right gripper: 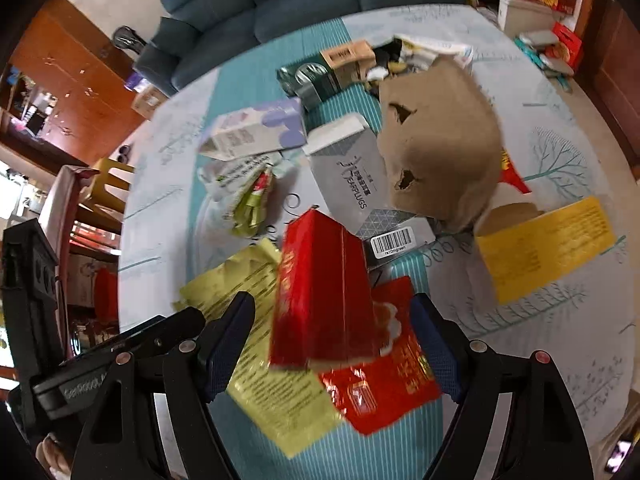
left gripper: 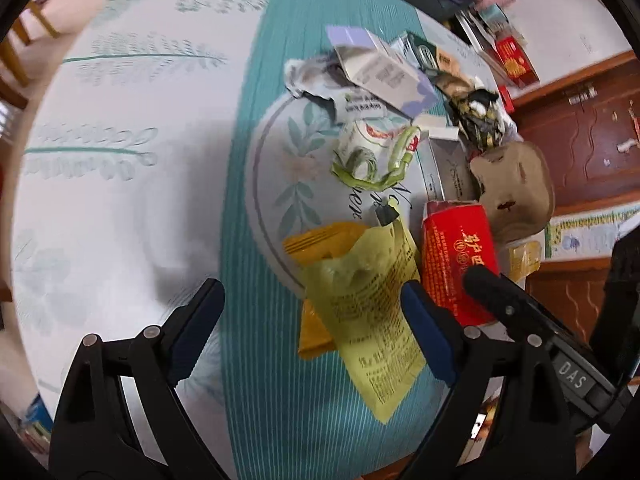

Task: Collect trash
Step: 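Grasp the yellow printed paper with the left tool while the right tool grasps the red box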

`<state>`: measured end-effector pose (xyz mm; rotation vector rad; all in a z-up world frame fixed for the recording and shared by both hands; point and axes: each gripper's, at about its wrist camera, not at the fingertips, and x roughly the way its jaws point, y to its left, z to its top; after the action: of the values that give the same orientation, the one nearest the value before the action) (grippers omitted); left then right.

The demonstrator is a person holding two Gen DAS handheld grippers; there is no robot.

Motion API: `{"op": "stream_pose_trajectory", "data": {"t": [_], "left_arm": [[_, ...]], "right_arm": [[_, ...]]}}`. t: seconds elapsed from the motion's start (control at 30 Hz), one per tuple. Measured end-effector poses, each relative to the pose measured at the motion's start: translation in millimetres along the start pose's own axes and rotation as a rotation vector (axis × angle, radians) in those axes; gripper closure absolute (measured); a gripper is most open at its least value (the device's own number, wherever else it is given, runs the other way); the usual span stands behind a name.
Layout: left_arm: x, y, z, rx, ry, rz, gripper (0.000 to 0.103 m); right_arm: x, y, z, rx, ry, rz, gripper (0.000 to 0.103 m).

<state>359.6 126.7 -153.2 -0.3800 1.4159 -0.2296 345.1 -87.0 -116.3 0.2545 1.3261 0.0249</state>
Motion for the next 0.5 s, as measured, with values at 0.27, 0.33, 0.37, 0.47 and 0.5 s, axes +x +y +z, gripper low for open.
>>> {"op": "stream_pose_trajectory", "data": {"t": [0.27, 0.33, 0.37, 0.47, 0.5], "left_arm": [[22.1, -10.4, 5.4, 0.048, 0.050, -0.069, 0.047], [23.6, -14.9, 6.0, 0.065, 0.070, -0.093, 0.066], [21.3, -16.6, 6.0, 0.067, 0.063, -0.094, 0.071], [9.8, -26.4, 4.3, 0.103, 0.029, -0.089, 0.092], [4.9, -27.0, 2.7, 0.107, 0.021, -0.088, 0.095]], "right_arm": [[14.0, -7.3, -8.1, 0.035, 0.021, 0.050, 0.052], [9.6, -6.2, -11.9, 0.033, 0.009, 0.045, 0.054], [7.6, -4.6, -12.4, 0.028, 0.005, 0.041, 0.055], [-5.3, 0.1, -15.3, 0.020, -0.019, 0.045, 0.056], [-11.0, 0.7, -16.4, 0.018, -0.027, 0.048, 0.056]]}}
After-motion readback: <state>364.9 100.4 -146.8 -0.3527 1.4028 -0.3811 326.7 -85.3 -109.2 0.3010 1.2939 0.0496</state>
